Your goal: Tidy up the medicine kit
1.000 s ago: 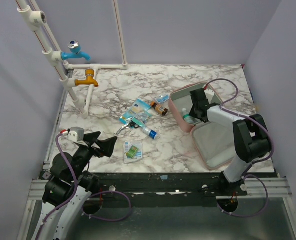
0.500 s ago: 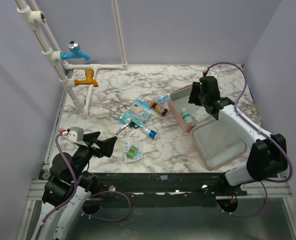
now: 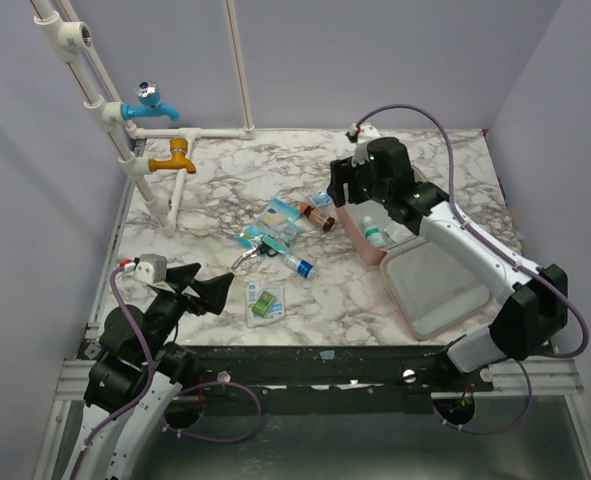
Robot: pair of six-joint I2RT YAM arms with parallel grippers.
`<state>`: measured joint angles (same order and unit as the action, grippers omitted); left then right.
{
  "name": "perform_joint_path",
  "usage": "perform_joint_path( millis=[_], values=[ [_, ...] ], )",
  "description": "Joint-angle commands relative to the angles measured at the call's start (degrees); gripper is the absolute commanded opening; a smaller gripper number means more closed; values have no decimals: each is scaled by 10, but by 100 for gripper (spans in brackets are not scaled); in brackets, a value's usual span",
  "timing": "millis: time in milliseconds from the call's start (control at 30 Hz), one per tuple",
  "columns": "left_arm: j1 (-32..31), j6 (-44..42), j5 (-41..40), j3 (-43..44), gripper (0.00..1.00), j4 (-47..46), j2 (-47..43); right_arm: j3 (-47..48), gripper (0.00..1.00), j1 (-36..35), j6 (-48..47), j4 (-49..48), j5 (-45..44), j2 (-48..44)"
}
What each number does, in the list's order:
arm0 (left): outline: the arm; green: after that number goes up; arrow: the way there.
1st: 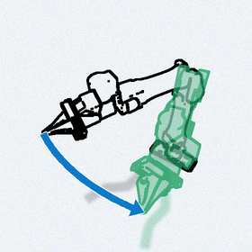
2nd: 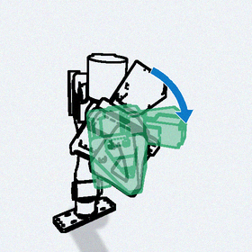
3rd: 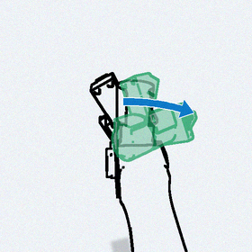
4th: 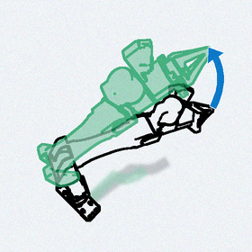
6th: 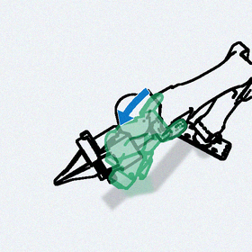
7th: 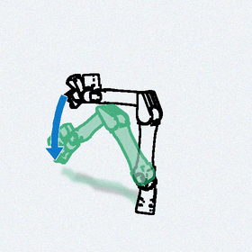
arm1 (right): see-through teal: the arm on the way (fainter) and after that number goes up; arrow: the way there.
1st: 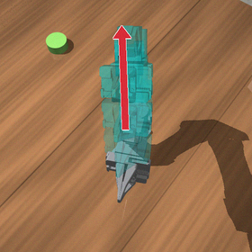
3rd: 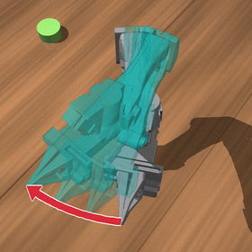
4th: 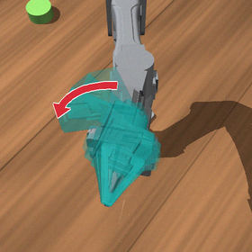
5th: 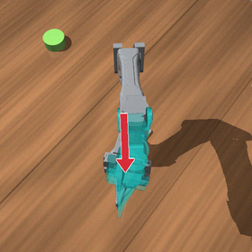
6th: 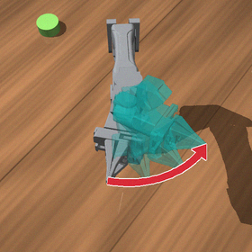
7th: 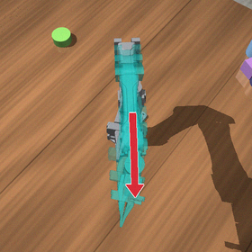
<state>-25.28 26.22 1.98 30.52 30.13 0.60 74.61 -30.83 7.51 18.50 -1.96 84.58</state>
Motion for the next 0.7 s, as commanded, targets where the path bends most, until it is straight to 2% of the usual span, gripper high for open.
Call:
perform_joint_path(
  millis=[0, 200, 367, 667],
  values=[
    [-3, 3, -15, 1, 98, 7, -18, 43, 74, -34, -55, 41, 22, 57],
    [-3, 3, -15, 1, 98, 7, -21, 95, 74, -66, -66, 74, 21, 140],
    [-3, 3, -15, 1, 99, 6, -20, 131, 74, -84, -61, 98, -43, 215],
    [-2, 2, -15, 1, 99, 6, -16, 185, 74, -88, -61, 116, -86, 293]
  ],
)
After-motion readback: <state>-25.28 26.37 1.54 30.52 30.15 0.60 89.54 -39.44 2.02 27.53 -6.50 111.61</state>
